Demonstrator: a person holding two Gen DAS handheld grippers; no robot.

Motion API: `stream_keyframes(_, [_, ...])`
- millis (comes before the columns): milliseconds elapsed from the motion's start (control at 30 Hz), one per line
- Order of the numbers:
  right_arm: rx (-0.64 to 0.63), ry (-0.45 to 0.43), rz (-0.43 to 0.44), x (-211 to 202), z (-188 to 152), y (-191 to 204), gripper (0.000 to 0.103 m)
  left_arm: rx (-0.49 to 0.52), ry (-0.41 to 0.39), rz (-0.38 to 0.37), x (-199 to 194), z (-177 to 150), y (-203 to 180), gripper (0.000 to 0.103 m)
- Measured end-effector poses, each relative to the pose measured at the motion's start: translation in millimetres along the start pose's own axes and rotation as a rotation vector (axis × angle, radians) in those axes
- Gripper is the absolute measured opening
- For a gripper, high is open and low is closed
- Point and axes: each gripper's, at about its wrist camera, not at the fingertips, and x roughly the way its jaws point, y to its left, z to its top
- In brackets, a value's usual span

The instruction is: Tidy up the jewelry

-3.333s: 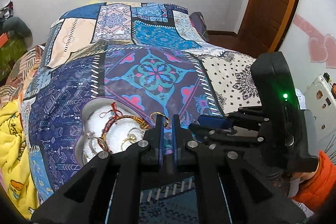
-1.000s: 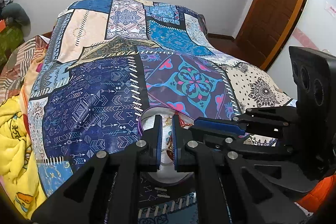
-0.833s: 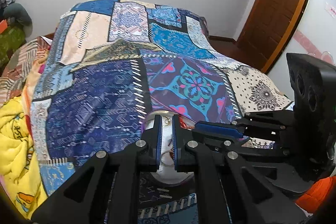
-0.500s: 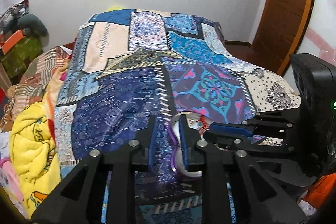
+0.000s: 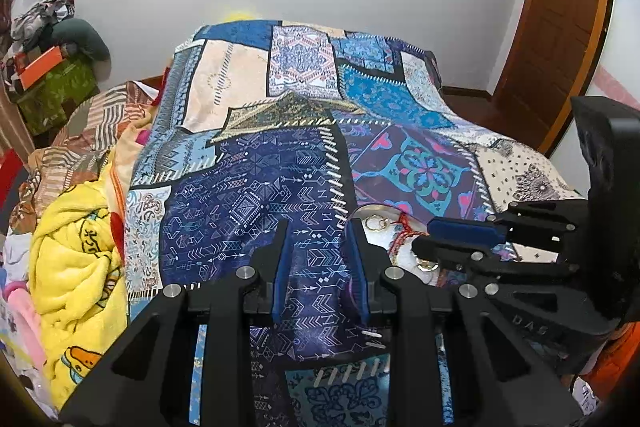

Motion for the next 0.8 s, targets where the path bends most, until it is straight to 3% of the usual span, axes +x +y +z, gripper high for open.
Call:
stream_keyframes(400, [-0.003,-0.150,-0.055,-85.4,8.3,16.9,0.016,0.004,-0.160,0.017,-80.2,11.7,-23.0,0.027])
stream_keyframes(600, [0.001,-0.301,-0.091,-151.8,8.7,30.1,0.016,-0.002,-0.295,0.021,-141.3,16.2,-38.5,0.027])
stream_keyframes(800, [0.003,-0.474,-0.106,-220.8,0.9,48.8,0.016,-0.003,-0.469,0.036,-207.7,7.7,-55.9,0.042])
